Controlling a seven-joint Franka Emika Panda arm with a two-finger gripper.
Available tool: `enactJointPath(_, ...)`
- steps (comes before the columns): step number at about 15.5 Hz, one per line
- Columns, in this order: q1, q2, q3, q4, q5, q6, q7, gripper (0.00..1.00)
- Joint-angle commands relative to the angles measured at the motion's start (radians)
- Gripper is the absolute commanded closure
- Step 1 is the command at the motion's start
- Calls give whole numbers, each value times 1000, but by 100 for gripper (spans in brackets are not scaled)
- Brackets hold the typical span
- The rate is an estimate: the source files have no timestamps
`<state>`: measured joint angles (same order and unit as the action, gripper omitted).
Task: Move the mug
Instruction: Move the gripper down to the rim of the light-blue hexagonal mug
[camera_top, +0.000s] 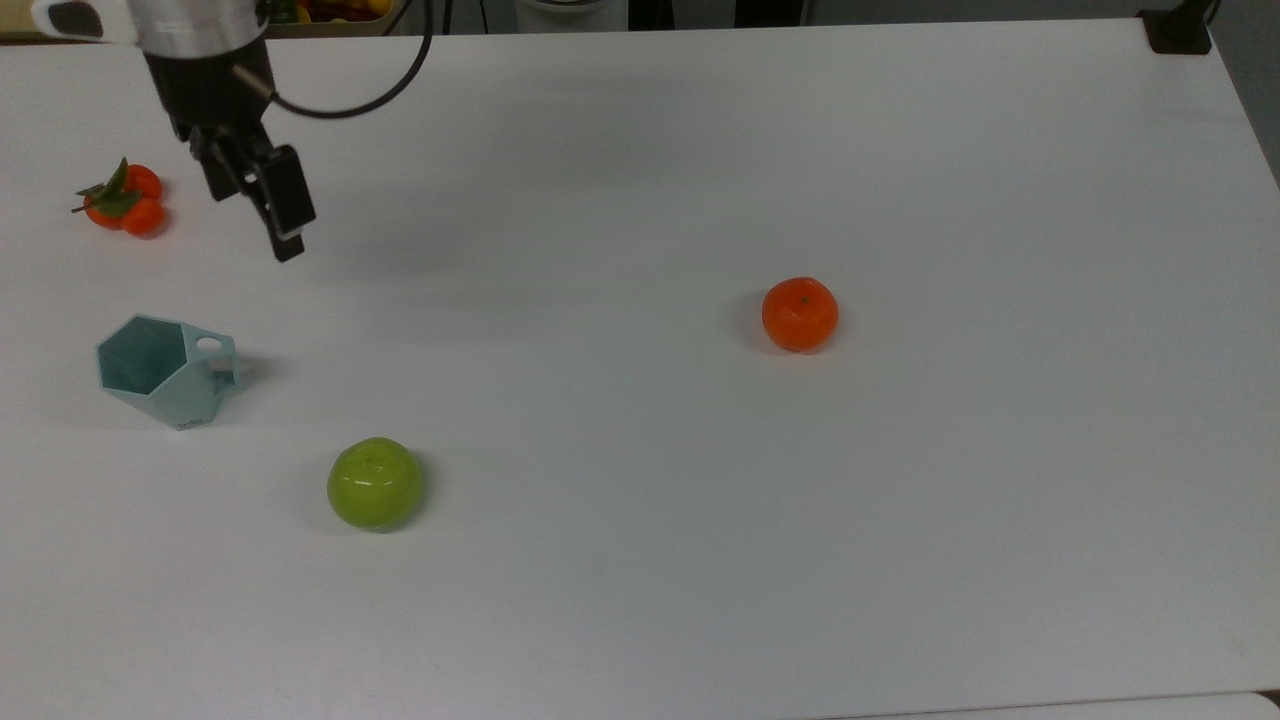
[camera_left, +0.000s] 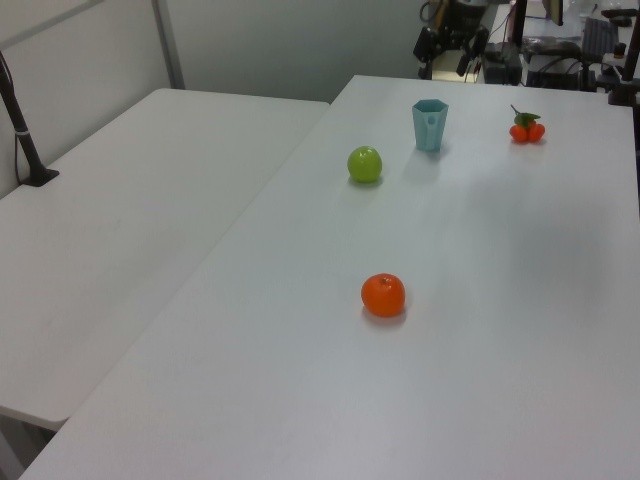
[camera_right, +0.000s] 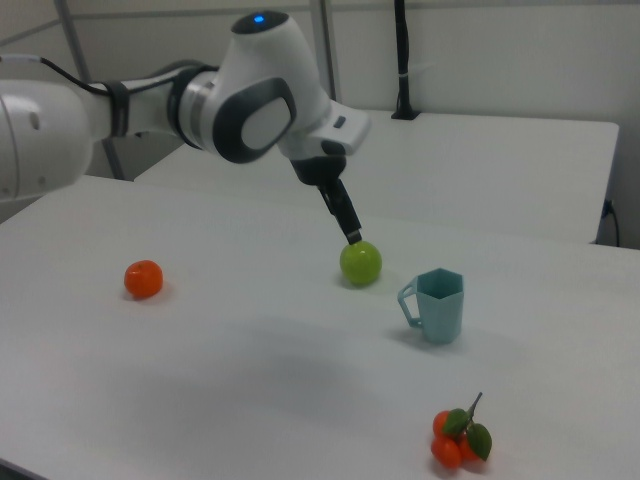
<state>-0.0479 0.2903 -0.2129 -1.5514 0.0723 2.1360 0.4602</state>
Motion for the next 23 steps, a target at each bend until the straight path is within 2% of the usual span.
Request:
enactJointPath(1,-18,69,-5,11,-16,97,58,0)
enactJointPath(9,-47,184,-5,-6,-14,217,75,6)
enactJointPath(15,-64,231,-7,-27,-17,283,75,16)
enactJointPath(21,-69,267,-7,-26,-31,311,72,16)
enactJointPath(23,-70,274,-7,-27,-32,326,72,22)
